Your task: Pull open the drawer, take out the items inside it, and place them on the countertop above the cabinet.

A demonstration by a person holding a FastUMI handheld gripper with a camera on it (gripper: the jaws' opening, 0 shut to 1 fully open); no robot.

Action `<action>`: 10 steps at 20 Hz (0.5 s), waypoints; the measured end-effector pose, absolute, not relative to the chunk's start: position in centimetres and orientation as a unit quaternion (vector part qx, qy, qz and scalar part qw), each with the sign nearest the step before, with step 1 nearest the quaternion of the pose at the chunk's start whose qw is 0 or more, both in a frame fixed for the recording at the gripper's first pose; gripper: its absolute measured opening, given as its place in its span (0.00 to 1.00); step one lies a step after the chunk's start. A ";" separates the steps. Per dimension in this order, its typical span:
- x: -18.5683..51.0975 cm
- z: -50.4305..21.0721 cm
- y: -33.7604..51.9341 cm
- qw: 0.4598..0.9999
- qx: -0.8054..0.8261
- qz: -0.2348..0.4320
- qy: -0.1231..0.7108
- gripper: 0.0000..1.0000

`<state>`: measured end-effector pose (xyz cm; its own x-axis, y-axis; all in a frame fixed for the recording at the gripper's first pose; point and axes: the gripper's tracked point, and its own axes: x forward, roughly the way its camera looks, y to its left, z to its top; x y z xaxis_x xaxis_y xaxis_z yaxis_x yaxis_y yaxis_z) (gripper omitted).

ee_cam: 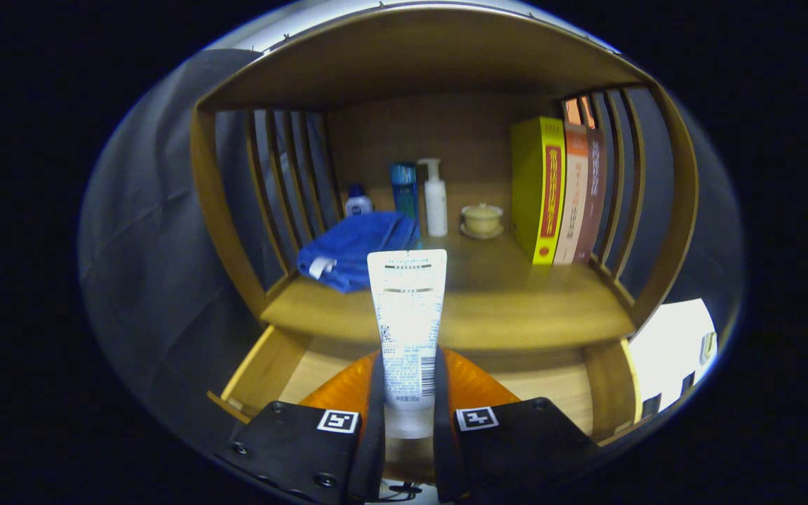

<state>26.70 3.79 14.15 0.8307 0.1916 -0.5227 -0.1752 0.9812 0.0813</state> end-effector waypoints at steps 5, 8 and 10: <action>33.0 13.4 2.6 0.956 -0.019 0.054 0.289 0.37; 35.0 9.7 2.3 0.938 0.012 0.043 0.342 0.37; 35.9 7.8 1.9 0.930 0.028 0.032 0.365 0.37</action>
